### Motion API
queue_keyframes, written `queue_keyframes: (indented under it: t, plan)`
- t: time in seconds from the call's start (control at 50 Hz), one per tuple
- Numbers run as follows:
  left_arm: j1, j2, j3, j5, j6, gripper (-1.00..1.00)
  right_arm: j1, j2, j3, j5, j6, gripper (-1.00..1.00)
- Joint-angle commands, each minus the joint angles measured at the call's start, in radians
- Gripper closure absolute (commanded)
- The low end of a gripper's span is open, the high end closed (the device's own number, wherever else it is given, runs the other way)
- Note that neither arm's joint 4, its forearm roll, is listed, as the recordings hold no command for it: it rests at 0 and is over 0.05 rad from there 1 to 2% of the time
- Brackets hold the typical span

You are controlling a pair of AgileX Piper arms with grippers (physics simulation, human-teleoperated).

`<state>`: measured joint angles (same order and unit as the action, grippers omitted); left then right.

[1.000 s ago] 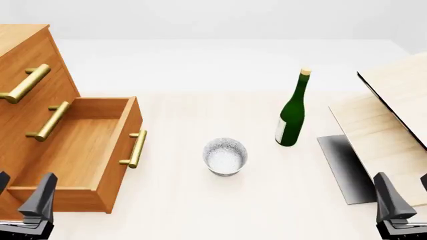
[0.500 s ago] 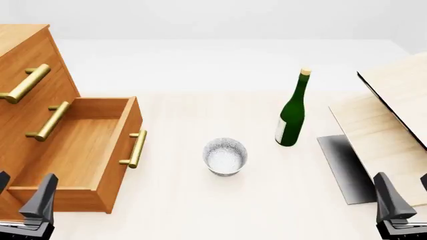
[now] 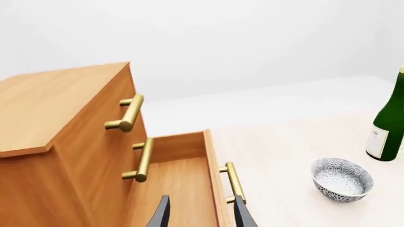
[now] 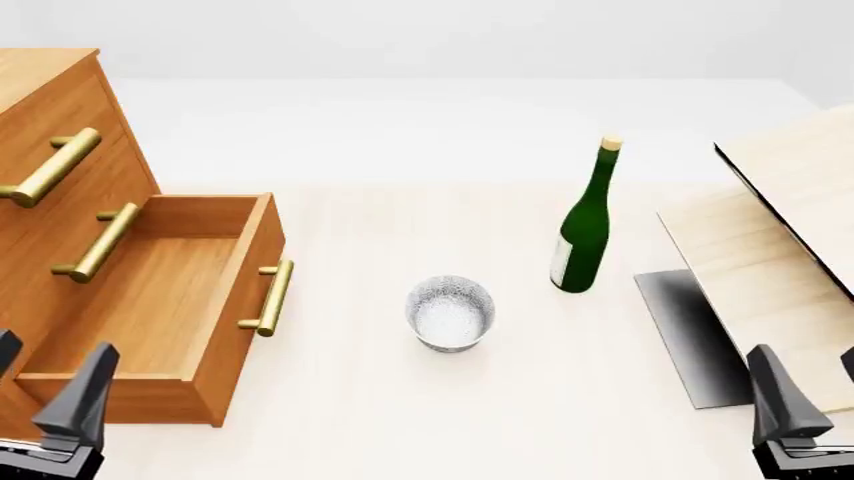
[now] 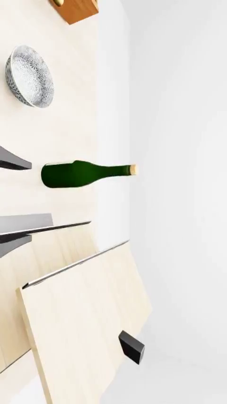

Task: Put the bowl in the bottom drawer of the cabinet and close it.

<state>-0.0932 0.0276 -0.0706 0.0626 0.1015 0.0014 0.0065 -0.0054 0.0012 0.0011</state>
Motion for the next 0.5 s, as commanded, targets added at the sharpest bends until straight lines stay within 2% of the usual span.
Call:
queue_keyframes:
  t: [0.02, 0.2, 0.5]
  plan:
    - [-0.024, 0.008, -0.044, 0.043, -0.006, -1.00, 0.000, 0.000, 0.000, -0.001, 0.000, -1.00]
    - [-0.045, 0.040, -0.110, 0.112, 0.026, -1.00, 0.000, 0.000, 0.001, -0.001, 0.000, -1.00]
    - [-0.075, 0.161, -0.195, 0.136, 0.042, -1.00, 0.000, 0.000, 0.001, -0.001, 0.000, -1.00]
